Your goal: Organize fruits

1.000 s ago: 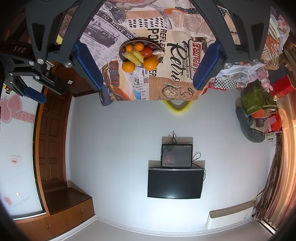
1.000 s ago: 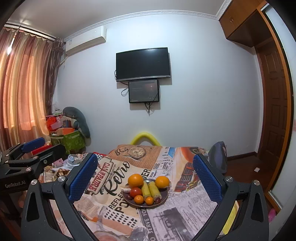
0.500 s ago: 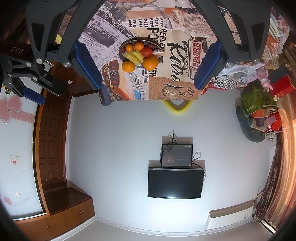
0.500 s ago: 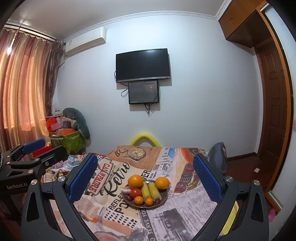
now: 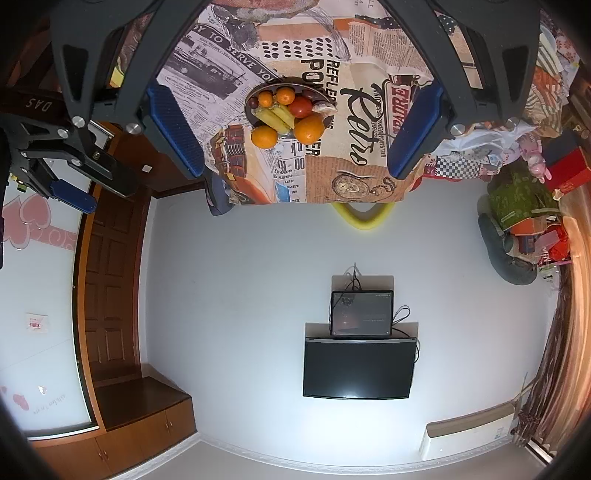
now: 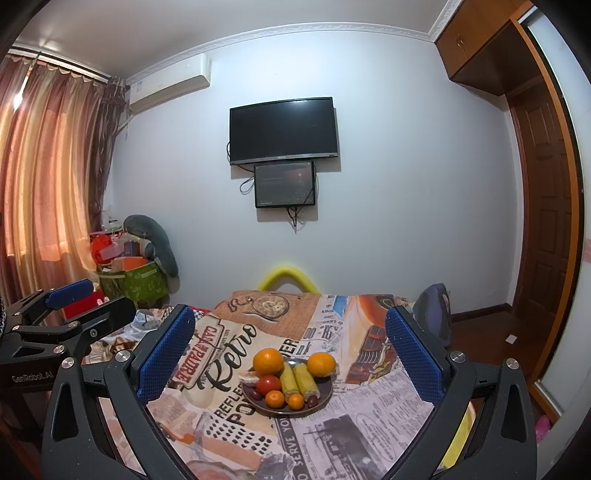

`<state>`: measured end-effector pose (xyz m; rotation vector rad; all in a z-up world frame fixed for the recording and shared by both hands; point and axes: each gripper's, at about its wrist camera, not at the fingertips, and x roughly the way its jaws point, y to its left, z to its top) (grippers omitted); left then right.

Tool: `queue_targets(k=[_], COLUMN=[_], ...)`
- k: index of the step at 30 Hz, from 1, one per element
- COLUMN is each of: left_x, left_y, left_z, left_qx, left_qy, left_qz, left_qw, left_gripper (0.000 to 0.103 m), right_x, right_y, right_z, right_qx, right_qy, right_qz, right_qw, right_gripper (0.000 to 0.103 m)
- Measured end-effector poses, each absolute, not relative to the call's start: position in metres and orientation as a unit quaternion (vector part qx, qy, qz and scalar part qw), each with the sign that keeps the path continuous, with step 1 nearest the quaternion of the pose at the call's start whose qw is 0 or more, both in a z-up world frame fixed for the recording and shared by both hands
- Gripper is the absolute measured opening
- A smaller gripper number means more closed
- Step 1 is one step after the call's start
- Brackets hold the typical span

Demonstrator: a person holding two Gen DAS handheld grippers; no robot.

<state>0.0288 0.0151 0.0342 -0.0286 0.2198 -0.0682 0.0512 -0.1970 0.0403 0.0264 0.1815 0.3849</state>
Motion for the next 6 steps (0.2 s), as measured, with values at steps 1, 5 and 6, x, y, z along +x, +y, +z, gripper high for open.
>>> queue_targets(k=[1, 5, 6], left_x=[0.0291, 0.0291, 0.0293], left_y=[0.0148, 0.0144, 0.0145], left_z=[0.0344, 0.0342, 0.0341], left_qx=[-0.014, -0.014, -0.015], left_qy=[0.109, 0.109, 0.110], left_qz=[-0.034, -0.034, -0.034], left_qw=[0.993, 0.993, 0.993], left_gripper=[0.101, 0.101, 0.101], right_x=[0.0512, 0.0516, 0.0519], right_y=[-0.1969, -0.1976, -0.1979], right_z=[0.0398, 0.0393, 0.0394], right_qx=[0.013, 0.014, 0.014], right_qy=[0.090, 0.090, 0.090], right_qz=[0.191, 0.191, 0.190], right_qw=[0.977, 0.977, 0.977], right_gripper=[0.103, 0.103, 0.103])
